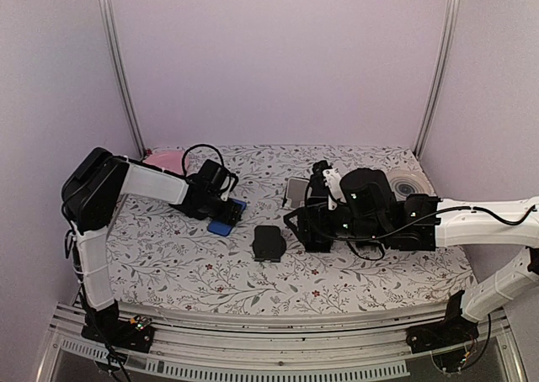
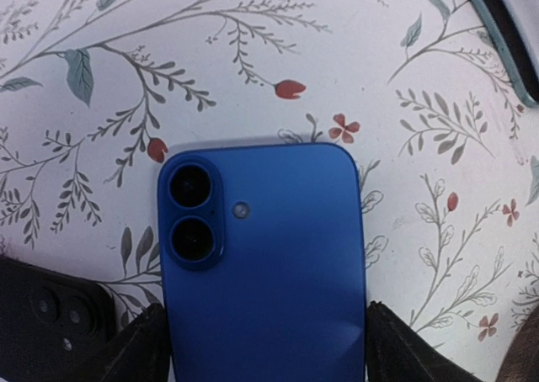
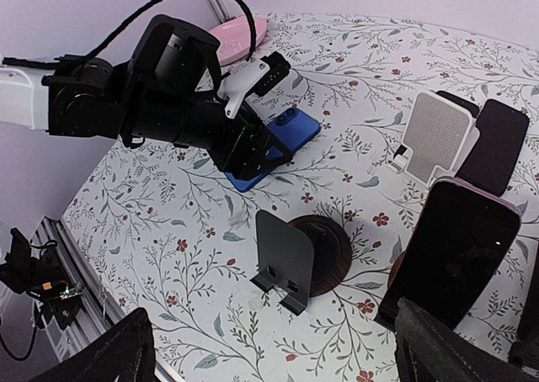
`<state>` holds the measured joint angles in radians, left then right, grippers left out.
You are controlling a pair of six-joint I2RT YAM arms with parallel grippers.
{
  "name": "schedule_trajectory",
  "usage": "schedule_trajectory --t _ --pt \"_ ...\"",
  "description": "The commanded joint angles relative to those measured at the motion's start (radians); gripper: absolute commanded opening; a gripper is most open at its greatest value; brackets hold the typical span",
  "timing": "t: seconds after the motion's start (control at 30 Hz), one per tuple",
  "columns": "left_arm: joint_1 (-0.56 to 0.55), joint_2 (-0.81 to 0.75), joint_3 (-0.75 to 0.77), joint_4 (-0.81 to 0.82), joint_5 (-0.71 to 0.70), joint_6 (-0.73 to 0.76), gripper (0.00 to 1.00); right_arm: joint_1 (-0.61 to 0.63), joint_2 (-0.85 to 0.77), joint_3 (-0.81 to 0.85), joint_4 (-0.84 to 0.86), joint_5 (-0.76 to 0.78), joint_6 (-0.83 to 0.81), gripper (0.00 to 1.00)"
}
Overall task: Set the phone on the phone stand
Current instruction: Pick up the phone from the center of the board.
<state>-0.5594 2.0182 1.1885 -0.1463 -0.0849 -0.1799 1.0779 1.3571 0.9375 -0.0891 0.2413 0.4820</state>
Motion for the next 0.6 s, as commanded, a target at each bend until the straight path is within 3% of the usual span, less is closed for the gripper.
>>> schedule_trajectory --t 0.0,0.23,0.57 --pt "0.008 0.079 -0.054 -0.108 0.076 -0.025 0.75 0.001 0.005 0.007 0.009 0.009 0.001 0.99" --pt "0.007 0.045 -0.076 -0.088 0.077 -0.03 0.59 0.001 0.007 0.005 0.012 0.008 0.004 0.99" --pt "-0.001 -0.02 -0.112 -0.046 0.076 -0.044 0.55 0.0 0.007 0.004 0.018 0.003 0.007 0.99"
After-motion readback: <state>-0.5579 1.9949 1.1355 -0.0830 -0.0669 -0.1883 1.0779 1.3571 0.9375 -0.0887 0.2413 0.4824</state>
